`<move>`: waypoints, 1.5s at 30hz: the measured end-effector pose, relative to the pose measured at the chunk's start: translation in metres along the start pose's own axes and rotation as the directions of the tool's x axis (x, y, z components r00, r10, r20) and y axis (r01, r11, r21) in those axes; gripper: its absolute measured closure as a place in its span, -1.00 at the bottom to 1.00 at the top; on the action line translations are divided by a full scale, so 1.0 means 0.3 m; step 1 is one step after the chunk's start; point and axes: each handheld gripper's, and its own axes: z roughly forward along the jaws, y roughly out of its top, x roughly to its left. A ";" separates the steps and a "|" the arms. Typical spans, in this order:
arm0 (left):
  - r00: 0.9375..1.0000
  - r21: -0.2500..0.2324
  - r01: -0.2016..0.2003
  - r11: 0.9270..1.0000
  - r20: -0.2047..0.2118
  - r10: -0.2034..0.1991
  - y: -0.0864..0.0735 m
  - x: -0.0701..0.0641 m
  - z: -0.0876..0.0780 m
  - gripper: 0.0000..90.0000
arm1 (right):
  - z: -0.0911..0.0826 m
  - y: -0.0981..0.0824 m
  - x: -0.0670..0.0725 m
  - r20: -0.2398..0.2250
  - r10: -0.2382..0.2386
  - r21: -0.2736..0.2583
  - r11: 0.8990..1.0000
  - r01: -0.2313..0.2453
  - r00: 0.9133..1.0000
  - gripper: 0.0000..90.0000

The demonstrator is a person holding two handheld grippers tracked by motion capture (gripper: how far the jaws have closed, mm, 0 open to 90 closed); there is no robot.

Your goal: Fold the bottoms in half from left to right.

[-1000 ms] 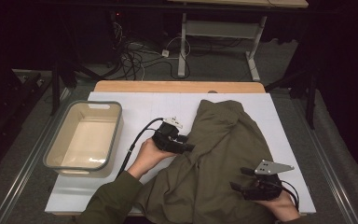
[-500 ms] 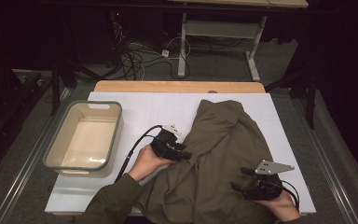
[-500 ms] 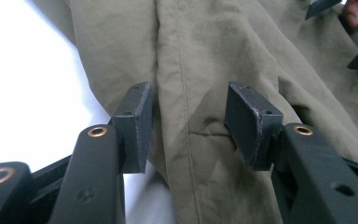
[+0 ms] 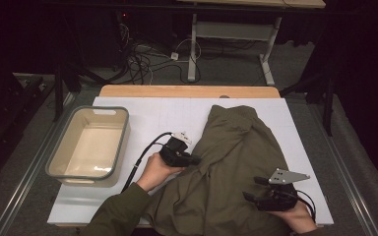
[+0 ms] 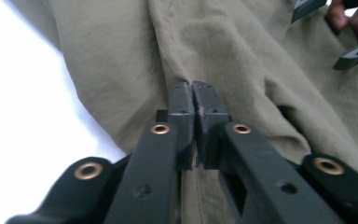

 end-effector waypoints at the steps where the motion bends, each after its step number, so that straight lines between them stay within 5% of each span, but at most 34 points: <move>1: 1.000 -0.001 -0.003 1.000 0.003 0.003 0.003 -0.002 -0.002 0.93 | 0.001 0.000 0.000 0.000 0.000 0.001 1.000 0.000 1.000 -0.39; 12: 0.995 -0.116 -0.052 0.992 0.077 0.061 0.120 -0.072 -0.019 0.94 | -0.004 0.003 -0.003 0.007 0.008 -0.008 1.000 -0.008 1.000 -0.39; 23: 0.980 -0.211 -0.088 0.974 0.157 0.122 0.275 -0.168 0.061 0.94 | -0.008 0.000 -0.008 0.007 0.008 -0.013 1.000 -0.008 1.000 -0.39; 31: 0.972 -0.183 -0.086 0.979 0.198 0.122 0.294 -0.213 0.200 0.94 | -0.008 0.000 -0.008 0.005 0.003 -0.010 1.000 -0.003 1.000 -0.39; 37: 0.978 -0.115 -0.079 0.990 0.183 0.100 0.277 -0.211 0.291 0.92 | -0.009 -0.001 -0.009 0.006 0.001 -0.008 1.000 -0.001 1.000 -0.39; 45: 0.985 -0.128 -0.094 0.987 0.134 0.111 0.263 -0.187 0.210 0.29 | -0.019 -0.001 -0.015 0.016 0.010 -0.012 1.000 -0.010 1.000 -0.39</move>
